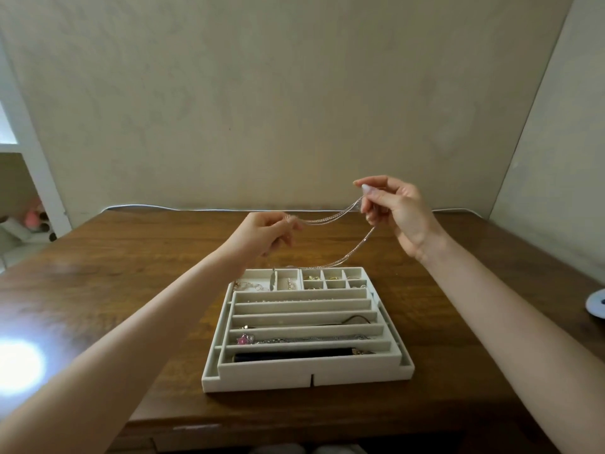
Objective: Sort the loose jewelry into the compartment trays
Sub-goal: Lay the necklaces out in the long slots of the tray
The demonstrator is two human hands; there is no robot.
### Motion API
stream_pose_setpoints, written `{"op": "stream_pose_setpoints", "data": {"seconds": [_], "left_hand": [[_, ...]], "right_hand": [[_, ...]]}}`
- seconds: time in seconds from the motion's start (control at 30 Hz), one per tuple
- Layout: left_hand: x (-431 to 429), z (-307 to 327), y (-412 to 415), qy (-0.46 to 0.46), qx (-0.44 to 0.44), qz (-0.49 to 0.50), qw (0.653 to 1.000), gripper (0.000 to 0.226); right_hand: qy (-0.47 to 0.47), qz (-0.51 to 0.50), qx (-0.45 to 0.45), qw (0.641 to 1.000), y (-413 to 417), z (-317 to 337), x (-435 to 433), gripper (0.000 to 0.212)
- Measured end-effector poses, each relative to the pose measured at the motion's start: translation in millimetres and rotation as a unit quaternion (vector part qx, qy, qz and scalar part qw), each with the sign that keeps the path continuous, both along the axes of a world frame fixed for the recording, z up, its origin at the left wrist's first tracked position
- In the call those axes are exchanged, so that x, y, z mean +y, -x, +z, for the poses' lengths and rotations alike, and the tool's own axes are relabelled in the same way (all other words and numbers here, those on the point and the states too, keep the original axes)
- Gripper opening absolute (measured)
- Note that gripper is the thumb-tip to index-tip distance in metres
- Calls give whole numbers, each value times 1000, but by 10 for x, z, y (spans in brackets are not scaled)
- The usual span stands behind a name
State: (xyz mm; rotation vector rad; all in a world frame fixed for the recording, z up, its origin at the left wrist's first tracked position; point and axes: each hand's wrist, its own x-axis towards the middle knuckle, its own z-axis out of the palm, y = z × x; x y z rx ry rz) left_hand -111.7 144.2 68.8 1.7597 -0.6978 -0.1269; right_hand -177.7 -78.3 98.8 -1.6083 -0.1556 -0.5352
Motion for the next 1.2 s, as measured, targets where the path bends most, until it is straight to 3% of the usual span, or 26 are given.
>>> {"op": "stream_pose_setpoints", "data": {"seconds": [0.13, 0.23, 0.47, 0.57, 0.67, 0.97, 1.2], "left_hand": [[110, -178, -133, -97, -34, 80, 991, 15], [152, -276, -171, -77, -9, 86, 993, 14], [289, -409, -225, 89, 174, 41, 980, 16], [313, -416, -211, 195, 288, -2, 938, 23], [312, -411, -191, 261, 341, 1, 903, 27], [311, -385, -107, 288, 342, 15, 895, 25], [415, -487, -181, 216, 270, 67, 936, 8]], "right_hand": [[-29, -23, -14, 999, 7, 16, -103, 11], [-48, -29, -16, 998, -7, -9, -123, 8], [-55, -42, -15, 997, -13, -68, -195, 8], [-44, -55, -10, 997, -3, -91, -230, 8], [-25, -57, -5, 998, -4, -136, -249, 8], [-2, -79, 36, 996, -24, -300, -293, 7], [-34, -61, 67, 995, 34, -299, -401, 7]]}}
